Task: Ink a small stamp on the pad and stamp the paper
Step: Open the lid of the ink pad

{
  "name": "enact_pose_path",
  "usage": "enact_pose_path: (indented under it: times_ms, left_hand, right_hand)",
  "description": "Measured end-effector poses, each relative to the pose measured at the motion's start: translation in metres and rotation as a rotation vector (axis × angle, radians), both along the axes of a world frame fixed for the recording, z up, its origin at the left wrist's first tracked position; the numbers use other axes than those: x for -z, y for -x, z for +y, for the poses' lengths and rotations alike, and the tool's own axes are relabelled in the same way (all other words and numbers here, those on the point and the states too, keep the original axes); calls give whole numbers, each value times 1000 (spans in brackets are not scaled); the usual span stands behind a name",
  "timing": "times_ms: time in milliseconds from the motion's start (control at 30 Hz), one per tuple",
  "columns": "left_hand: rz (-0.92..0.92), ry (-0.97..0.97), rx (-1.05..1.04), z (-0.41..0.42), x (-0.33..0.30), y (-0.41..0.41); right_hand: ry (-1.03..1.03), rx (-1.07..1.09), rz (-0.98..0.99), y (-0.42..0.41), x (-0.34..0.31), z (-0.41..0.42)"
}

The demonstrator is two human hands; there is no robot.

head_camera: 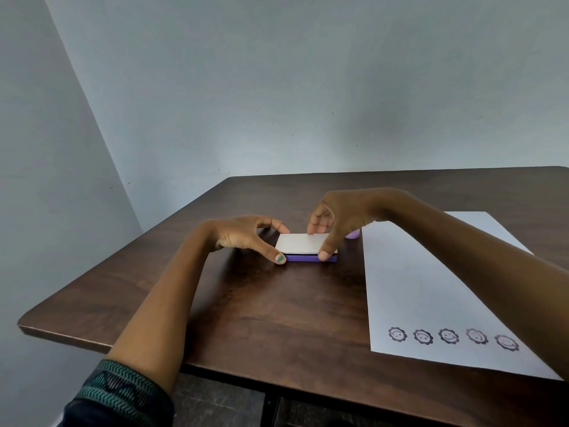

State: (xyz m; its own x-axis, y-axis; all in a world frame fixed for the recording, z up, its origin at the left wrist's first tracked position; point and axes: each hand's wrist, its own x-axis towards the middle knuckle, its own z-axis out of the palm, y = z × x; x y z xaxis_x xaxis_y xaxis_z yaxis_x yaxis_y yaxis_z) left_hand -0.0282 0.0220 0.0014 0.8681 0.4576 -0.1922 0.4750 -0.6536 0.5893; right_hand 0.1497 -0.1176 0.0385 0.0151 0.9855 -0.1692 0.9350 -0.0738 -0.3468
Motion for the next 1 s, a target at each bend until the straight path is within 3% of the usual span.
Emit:
enact_pose_path:
  times_ms: [567,1000]
  left_hand:
    - [-24,55,32,-2,-6,5]
    - [-33,38,26,0,-4,6]
  right_hand:
    - [-61,97,106,-5,-7,-7]
    - [-425,164,238,-17,21,7]
